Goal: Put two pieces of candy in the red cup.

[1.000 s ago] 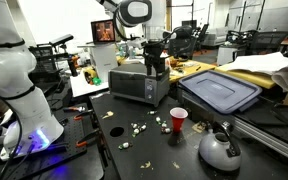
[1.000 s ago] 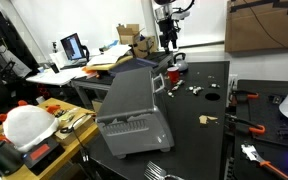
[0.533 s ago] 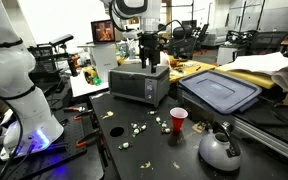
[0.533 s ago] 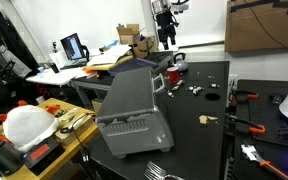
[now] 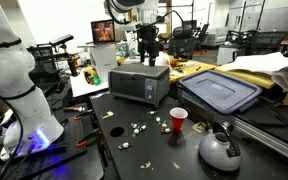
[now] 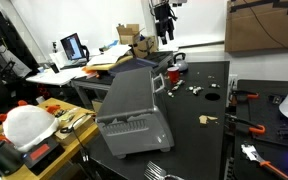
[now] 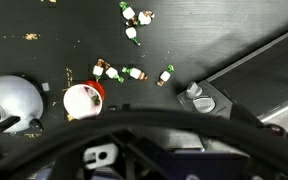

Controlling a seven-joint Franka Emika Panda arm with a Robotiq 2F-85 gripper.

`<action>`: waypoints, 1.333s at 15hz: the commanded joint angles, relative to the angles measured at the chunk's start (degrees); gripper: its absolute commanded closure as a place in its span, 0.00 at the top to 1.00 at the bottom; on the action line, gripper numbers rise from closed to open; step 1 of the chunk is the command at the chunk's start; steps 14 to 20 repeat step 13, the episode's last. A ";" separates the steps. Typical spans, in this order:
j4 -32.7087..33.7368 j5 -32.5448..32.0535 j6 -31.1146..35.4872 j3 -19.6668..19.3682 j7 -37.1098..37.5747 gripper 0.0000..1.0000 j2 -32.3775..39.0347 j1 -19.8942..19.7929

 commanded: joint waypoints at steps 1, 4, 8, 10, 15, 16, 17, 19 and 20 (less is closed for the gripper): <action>1.27 0.20 -2.82 0.20 -0.40 1.00 -1.64 0.15; 1.64 0.09 -3.02 0.20 -0.33 1.00 -2.26 0.25; 2.31 0.00 -3.81 0.01 -0.49 1.00 -2.70 0.17; 1.73 0.00 -1.53 0.02 0.01 1.00 -1.70 0.19; 1.75 0.00 -1.72 0.02 0.01 1.00 -1.84 0.20; 1.75 0.00 -1.72 0.02 0.01 1.00 -1.84 0.20; 1.75 0.00 -1.72 0.02 0.01 1.00 -1.84 0.20; 1.75 0.00 -1.72 0.02 0.01 1.00 -1.84 0.20; 1.75 0.00 -1.72 0.02 0.01 1.00 -1.84 0.20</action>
